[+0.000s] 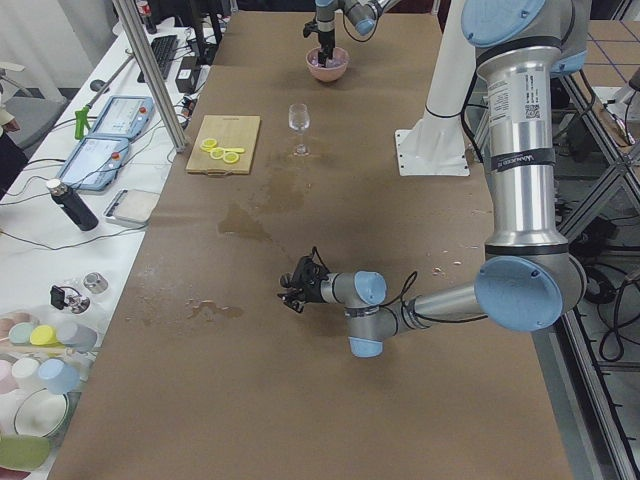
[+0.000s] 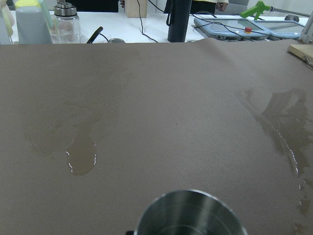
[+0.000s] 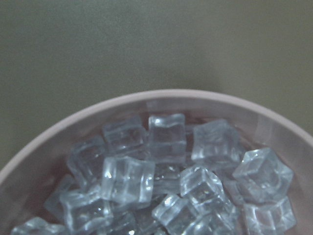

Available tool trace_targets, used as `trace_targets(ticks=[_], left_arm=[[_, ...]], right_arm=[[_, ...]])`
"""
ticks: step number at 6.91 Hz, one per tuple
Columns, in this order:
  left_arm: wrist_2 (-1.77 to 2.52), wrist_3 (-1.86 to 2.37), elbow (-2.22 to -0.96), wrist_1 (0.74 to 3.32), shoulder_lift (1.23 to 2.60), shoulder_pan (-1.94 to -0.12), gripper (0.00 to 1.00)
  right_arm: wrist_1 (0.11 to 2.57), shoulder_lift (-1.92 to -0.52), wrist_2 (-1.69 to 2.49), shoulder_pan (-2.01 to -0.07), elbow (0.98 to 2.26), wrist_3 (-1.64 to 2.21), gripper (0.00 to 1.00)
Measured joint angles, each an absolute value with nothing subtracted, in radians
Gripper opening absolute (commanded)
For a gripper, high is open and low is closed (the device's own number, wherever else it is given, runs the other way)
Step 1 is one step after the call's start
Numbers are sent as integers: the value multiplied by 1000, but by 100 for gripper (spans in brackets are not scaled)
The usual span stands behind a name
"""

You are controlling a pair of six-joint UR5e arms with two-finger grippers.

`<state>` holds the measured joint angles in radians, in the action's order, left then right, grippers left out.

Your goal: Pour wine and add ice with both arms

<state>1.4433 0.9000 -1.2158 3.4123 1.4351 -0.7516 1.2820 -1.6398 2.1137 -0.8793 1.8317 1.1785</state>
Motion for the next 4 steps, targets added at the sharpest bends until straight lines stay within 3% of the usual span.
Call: trace_targets(ticks=[2,4], left_arm=[[1443,900,-1215,3413,1436,-752,48],[1442,900,-1215,3413,1438,-752,45]], right_arm=[[1276,-1642,2113,-879,1821,1182,29],[1274,-1643,2114,-880,1826,1188,26]])
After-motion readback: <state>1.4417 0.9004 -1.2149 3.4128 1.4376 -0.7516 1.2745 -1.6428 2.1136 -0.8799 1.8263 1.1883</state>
